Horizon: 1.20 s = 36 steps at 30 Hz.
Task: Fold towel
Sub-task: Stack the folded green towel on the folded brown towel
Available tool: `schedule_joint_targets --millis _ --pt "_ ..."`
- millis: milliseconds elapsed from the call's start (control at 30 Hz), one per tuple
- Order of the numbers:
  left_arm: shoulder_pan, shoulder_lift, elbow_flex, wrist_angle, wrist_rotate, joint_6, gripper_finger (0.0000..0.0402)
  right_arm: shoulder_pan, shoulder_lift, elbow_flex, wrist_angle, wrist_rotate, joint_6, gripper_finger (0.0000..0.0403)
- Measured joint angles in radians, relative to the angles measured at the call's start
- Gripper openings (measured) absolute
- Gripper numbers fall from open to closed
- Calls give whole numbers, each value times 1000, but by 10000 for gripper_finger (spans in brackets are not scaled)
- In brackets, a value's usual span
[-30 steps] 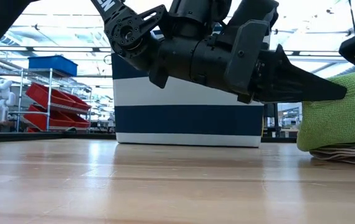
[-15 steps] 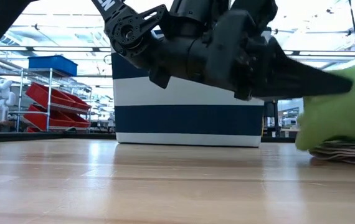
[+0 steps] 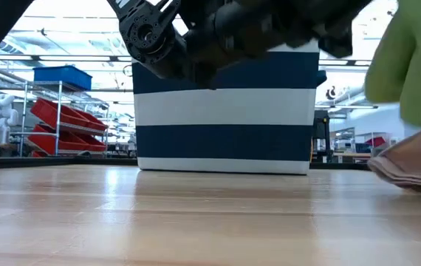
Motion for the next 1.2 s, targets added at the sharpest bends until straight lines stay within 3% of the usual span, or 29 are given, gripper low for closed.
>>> schedule_joint_targets --millis 367,600,800,1200 --pt "-61 0 0 165 141 -206 12 0 48 -156 287 5 -17 192" --pt "-101 0 0 287 175 -291 12 -37 100 -214 539 85 -100 192" --pt "-128 0 0 309 188 -338 12 -114 148 -218 689 167 -226 192" --pt "-150 0 0 308 188 -339 12 -322 327 -215 1021 165 -410 192"
